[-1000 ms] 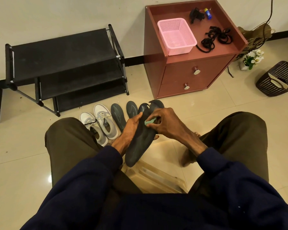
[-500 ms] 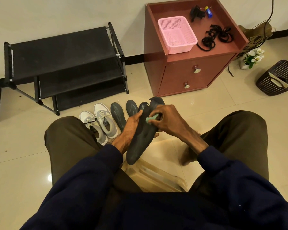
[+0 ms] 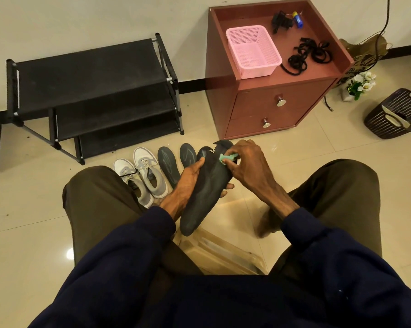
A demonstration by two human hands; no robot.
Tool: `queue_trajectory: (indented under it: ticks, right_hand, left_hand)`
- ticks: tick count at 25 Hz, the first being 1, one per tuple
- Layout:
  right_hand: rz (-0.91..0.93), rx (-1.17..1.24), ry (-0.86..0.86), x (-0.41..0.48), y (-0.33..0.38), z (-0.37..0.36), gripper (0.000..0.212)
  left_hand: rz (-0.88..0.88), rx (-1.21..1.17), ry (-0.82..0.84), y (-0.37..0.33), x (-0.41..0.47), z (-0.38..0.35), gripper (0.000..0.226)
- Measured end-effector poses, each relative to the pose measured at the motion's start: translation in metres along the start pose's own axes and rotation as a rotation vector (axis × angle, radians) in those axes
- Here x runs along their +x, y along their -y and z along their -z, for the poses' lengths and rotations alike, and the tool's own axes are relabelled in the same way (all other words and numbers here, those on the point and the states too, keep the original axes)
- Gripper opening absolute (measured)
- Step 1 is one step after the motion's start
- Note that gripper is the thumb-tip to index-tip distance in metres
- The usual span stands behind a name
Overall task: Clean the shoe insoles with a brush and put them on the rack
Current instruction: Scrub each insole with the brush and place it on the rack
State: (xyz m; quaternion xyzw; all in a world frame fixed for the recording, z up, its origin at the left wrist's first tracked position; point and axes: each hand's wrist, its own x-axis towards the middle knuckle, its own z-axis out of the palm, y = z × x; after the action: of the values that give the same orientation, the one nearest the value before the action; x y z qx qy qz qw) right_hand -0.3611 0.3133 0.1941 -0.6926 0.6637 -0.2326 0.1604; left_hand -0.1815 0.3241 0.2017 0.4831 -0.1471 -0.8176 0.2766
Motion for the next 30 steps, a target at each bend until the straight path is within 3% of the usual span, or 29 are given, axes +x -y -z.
queue_trajectory:
  ticks: [5, 10, 15, 19, 21, 24, 26, 30]
  right_hand:
    - [0.155, 0.168, 0.321, -0.013, 0.020, 0.001, 0.017]
    - [-0.018, -0.062, 0.016, 0.002, -0.003, 0.004, 0.022]
    - [0.181, 0.182, 0.293, -0.014, 0.019, 0.002, 0.017]
    - [0.076, 0.022, 0.006, 0.001, 0.000, 0.003, 0.019]
    - [0.035, 0.050, -0.076, 0.000, -0.001, 0.003, 0.018]
    - [0.150, 0.205, 0.147, -0.012, 0.021, -0.001, 0.019]
    - [0.188, 0.208, 0.235, -0.013, 0.027, 0.000, 0.019]
    - [0.031, 0.001, -0.005, 0.002, 0.001, 0.011, 0.021]
  left_hand:
    - [-0.046, 0.012, -0.006, 0.001, 0.000, -0.002, 0.039]
    - [0.019, -0.015, 0.006, 0.002, 0.002, 0.000, 0.067]
    - [-0.041, 0.021, -0.024, 0.001, 0.007, 0.002, 0.039]
    - [-0.010, -0.002, 0.048, 0.002, 0.008, 0.003, 0.062]
    - [0.012, 0.008, 0.059, 0.003, 0.005, 0.003, 0.069]
    - [-0.036, -0.013, -0.006, 0.003, 0.010, 0.004, 0.041]
    - [-0.061, -0.020, -0.017, 0.000, 0.008, 0.002, 0.036]
    - [0.023, -0.024, 0.006, 0.000, 0.002, -0.001, 0.063]
